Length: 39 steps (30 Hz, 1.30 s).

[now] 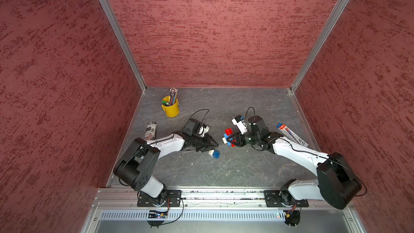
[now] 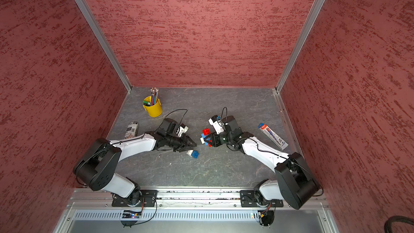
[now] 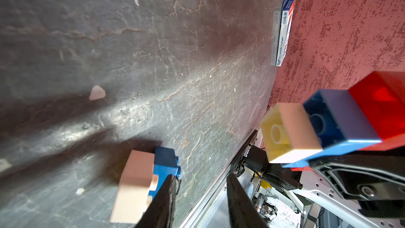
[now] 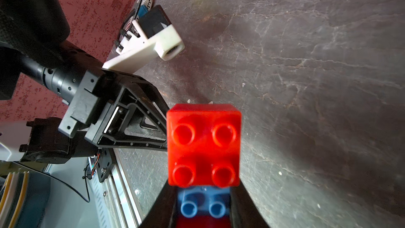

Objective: Assemble the letter y with lego
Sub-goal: Adjust the lego brick at the center of the board.

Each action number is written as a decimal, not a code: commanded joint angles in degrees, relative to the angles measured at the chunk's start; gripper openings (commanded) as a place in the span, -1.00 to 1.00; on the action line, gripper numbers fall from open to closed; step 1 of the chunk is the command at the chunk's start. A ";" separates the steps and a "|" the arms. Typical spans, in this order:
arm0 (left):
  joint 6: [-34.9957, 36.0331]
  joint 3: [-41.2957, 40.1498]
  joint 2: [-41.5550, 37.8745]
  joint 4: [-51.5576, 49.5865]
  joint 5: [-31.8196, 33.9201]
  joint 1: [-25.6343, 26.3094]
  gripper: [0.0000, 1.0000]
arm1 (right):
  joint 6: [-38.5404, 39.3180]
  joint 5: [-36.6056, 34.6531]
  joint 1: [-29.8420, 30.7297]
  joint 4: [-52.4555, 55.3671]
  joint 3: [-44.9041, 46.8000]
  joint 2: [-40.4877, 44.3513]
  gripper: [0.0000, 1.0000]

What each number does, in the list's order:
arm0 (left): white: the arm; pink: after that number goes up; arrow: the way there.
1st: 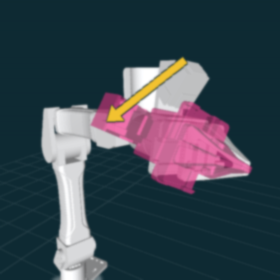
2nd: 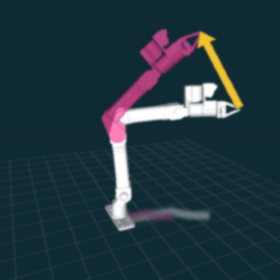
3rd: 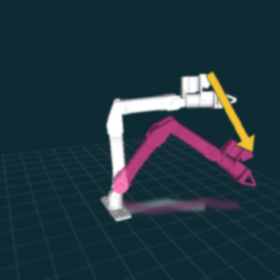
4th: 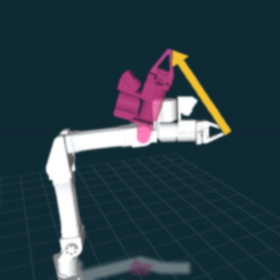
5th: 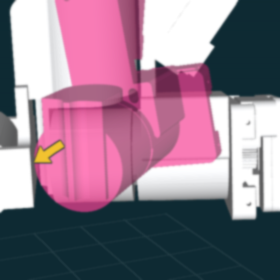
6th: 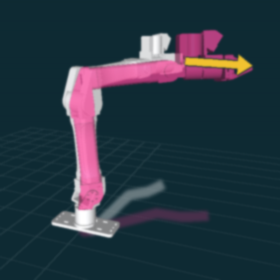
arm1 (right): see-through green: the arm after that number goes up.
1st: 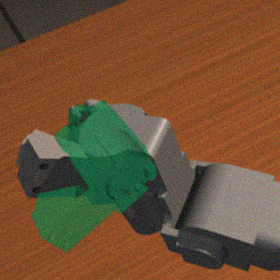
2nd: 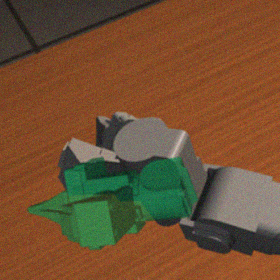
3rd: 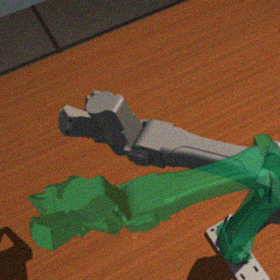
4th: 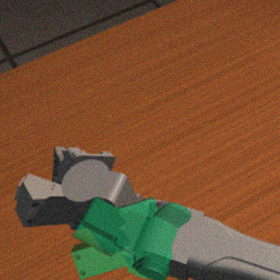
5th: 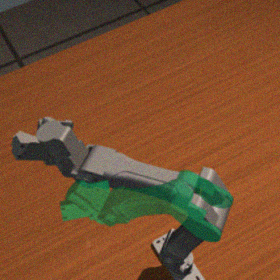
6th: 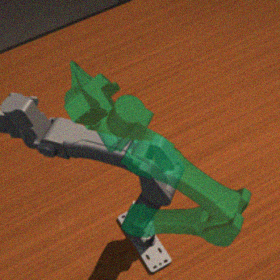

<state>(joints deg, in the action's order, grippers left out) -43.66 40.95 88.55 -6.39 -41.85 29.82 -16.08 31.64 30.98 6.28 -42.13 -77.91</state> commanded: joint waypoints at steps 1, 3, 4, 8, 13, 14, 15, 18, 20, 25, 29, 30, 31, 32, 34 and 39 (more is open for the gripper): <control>0.86 -1.08 1.09 0.73 0.79 -0.34 -0.20 | 0.42 -0.88 -0.48 0.47 0.47 1.21 -0.45; 1.03 -1.59 1.57 0.92 1.02 -0.32 -0.20 | 0.57 -0.88 -0.62 0.66 0.47 1.28 -0.45; 1.12 -1.77 1.64 0.98 1.09 -0.38 -0.20 | 0.52 -0.88 -0.68 0.71 0.39 1.29 -0.45; 1.38 -3.01 1.48 1.13 1.80 -0.77 -0.21 | 0.63 -0.88 -0.66 0.92 0.38 1.38 -0.45; 2.09 -4.01 0.92 0.71 2.47 -1.74 -0.21 | 0.51 -0.94 -0.66 0.92 0.27 1.36 -0.45; 2.08 -4.33 0.58 0.94 2.59 -1.94 -0.21 | 0.48 -0.89 -0.68 0.93 0.20 1.33 -0.45; 2.10 -4.59 0.23 1.03 2.74 -2.20 -0.21 | 0.52 -0.83 -0.67 0.92 0.13 1.32 -0.45; 1.89 -4.92 -0.97 1.34 2.49 -2.96 -0.20 | 0.43 -0.83 -0.70 0.94 0.03 1.26 -0.45; 2.07 -4.75 -1.84 1.19 2.32 -3.24 -0.19 | 0.28 -0.79 -0.67 0.92 0.01 1.26 -0.45; 2.99 -5.64 -3.00 0.46 2.72 -4.45 -0.18 | 0.34 -0.88 -0.70 1.27 -0.32 1.64 -0.45; 3.14 -6.68 -3.25 0.68 2.68 -5.22 -0.18 | 0.41 -0.96 -0.67 1.86 -0.50 1.64 -0.45; 3.23 -6.84 -3.37 0.63 2.80 -5.30 -0.18 | 0.50 -0.92 -0.66 1.87 -0.57 1.67 -0.45; 3.30 -7.01 -3.58 0.55 2.96 -5.39 -0.18 | 0.44 -0.88 -0.68 1.93 -0.64 1.71 -0.45; 3.47 -7.10 -3.68 0.20 3.18 -5.57 -0.18 | 0.51 -0.88 -0.66 1.98 -0.67 1.74 -0.45; 3.30 -7.43 -4.30 0.34 3.27 -5.87 -0.18 | 0.62 -0.94 -0.66 2.28 -0.85 1.85 -0.45; 2.84 -7.53 -7.10 -0.05 3.86 -6.77 -0.10 | 0.69 -0.96 -0.66 2.54 -0.89 1.97 -0.45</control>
<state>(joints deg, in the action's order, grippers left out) -41.52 33.61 83.40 -5.93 -39.05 23.73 -16.05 31.62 30.63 8.69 -42.15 -77.36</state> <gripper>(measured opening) 0.446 0.345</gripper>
